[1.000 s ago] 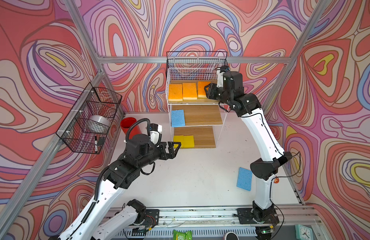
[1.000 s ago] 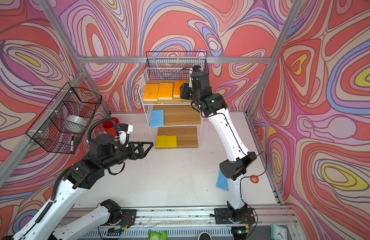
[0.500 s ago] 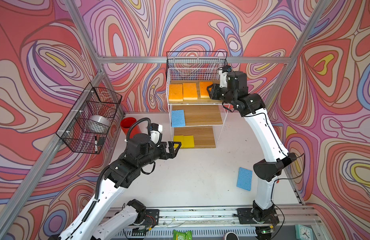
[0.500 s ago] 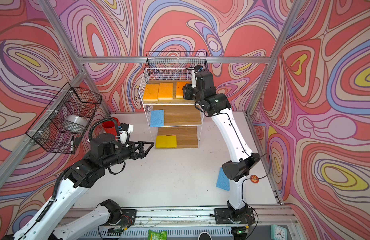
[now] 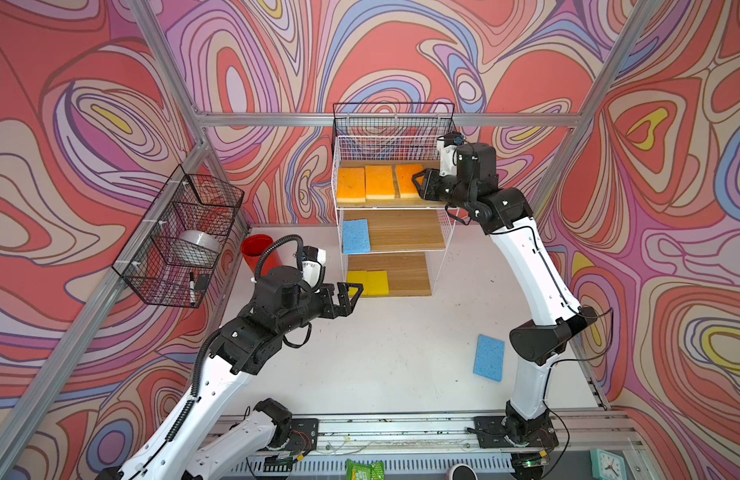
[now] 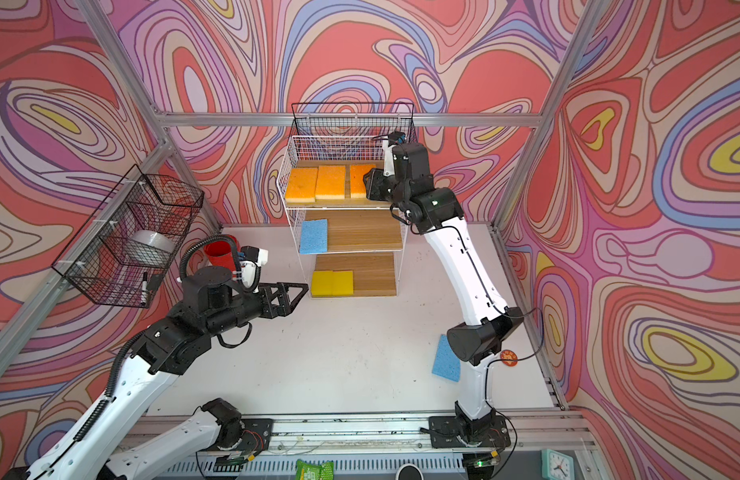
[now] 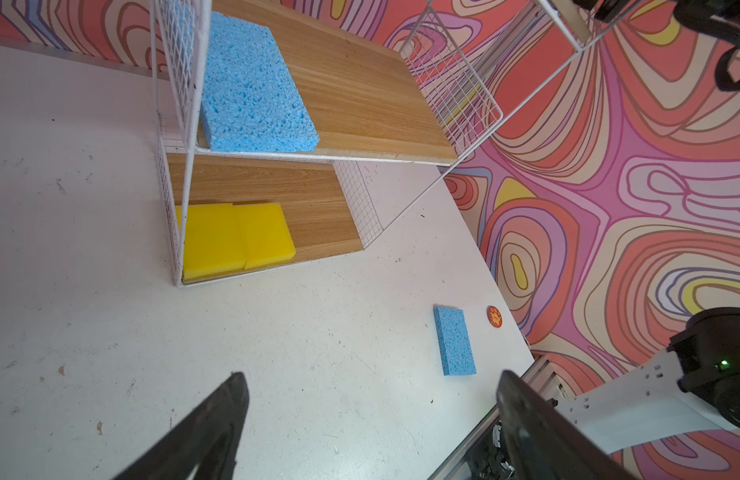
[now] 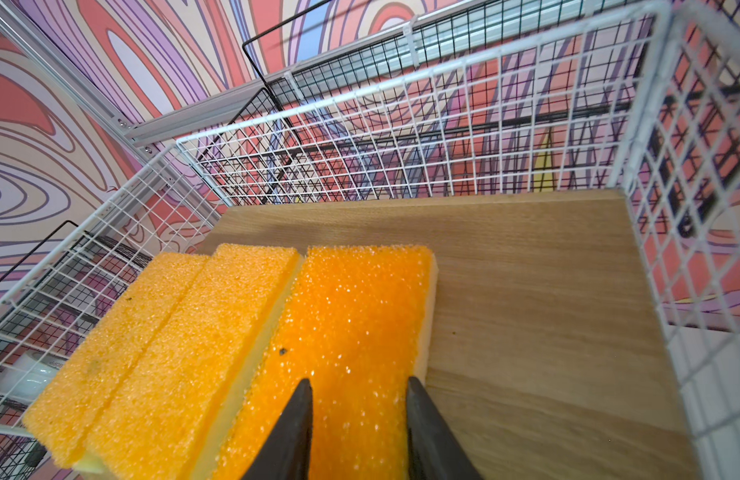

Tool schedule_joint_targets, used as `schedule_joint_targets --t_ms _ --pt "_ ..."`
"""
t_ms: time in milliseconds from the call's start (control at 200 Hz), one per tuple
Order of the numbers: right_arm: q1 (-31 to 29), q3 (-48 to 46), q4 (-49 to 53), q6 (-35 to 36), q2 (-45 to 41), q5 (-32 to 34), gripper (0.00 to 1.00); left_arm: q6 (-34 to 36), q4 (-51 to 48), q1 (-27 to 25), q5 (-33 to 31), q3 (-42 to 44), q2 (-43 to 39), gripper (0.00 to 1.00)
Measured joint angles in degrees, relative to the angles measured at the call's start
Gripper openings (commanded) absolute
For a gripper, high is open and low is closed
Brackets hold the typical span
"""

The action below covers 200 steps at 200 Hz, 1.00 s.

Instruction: Place and organize the cleaning sponges onto the shelf

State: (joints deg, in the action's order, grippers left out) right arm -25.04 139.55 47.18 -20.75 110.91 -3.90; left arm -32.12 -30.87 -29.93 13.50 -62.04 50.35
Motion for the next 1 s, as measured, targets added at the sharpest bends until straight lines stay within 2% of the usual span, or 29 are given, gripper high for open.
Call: schedule_joint_targets --t_ms 726,831,1001 --pt "-1.88 -0.07 0.46 -1.79 -0.35 0.76 0.31 0.0 0.0 0.0 0.0 0.0 0.0 0.95" --pt "-2.14 -0.17 0.59 -1.86 -0.46 1.14 0.33 -0.02 0.0 0.0 0.0 0.0 0.0 0.94" --pt "-2.49 -1.7 0.35 -2.34 -1.49 1.46 0.44 0.0 0.0 0.0 0.0 0.0 0.0 0.94"
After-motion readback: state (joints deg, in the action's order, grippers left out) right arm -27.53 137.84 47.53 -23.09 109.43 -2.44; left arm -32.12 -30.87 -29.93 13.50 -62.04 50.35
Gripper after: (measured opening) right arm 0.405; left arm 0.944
